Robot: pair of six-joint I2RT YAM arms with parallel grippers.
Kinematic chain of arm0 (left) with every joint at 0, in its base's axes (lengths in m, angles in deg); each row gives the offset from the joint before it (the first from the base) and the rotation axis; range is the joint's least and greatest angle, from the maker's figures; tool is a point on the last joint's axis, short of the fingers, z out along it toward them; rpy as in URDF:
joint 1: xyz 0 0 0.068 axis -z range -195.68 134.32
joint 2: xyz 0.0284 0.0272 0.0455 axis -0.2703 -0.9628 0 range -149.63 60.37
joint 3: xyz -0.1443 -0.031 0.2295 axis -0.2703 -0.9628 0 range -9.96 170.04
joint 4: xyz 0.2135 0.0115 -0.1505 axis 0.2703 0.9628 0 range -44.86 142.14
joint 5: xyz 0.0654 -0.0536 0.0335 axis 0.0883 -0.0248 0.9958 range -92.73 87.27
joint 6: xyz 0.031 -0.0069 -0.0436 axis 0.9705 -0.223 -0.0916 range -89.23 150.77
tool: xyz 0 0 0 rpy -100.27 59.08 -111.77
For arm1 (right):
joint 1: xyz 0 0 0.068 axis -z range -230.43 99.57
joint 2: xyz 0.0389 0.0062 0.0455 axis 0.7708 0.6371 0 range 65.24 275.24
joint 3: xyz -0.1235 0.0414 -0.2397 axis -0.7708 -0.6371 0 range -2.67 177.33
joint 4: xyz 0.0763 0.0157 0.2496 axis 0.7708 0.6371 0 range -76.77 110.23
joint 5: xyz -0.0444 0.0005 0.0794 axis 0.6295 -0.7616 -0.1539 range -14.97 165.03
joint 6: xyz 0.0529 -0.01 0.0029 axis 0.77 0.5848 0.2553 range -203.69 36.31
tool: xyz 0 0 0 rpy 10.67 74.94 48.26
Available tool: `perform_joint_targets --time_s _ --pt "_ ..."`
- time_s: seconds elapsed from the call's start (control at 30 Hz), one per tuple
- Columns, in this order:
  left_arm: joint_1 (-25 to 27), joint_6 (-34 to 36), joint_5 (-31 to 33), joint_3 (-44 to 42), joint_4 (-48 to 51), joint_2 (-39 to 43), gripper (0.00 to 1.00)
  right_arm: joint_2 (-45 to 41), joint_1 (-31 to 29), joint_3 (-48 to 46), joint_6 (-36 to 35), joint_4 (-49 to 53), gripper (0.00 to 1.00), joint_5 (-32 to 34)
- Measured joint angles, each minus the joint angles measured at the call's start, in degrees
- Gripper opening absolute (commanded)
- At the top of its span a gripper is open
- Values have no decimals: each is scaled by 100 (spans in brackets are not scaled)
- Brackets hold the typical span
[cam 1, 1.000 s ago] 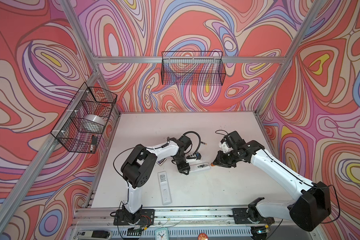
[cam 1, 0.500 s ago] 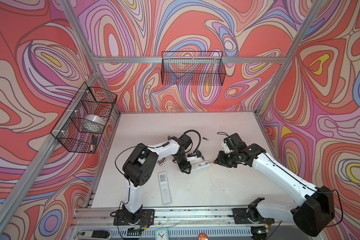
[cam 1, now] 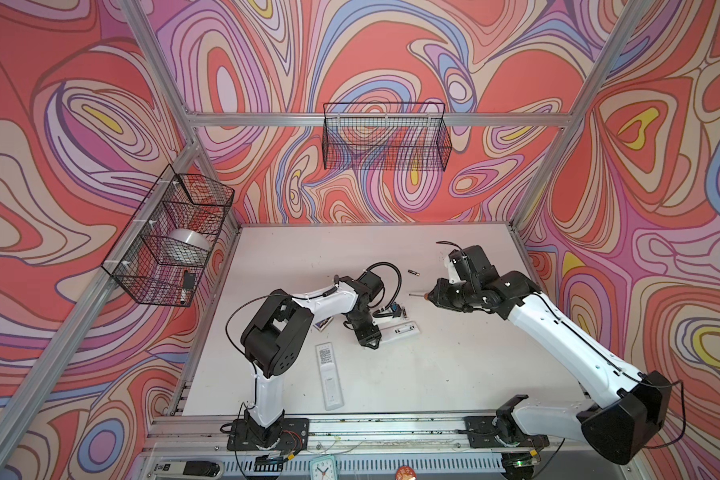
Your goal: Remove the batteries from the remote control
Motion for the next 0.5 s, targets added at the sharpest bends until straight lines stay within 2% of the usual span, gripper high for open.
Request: perform_joint_targets --time_s 0.03,0.37,0.43,0.5 --pt "26 2 66 -48 -46 35 98 83 13 87 -37 -28 0 15" --pt "96 -175 490 -295 -157 564 100 1119 409 804 -251 -372 0 -190" --pt "96 -398 498 -293 -157 935 100 1150 479 804 -247 -520 0 -330" --pt "74 -922 507 -291 -227 1521 100 1150 584 804 -223 -660 0 -479"
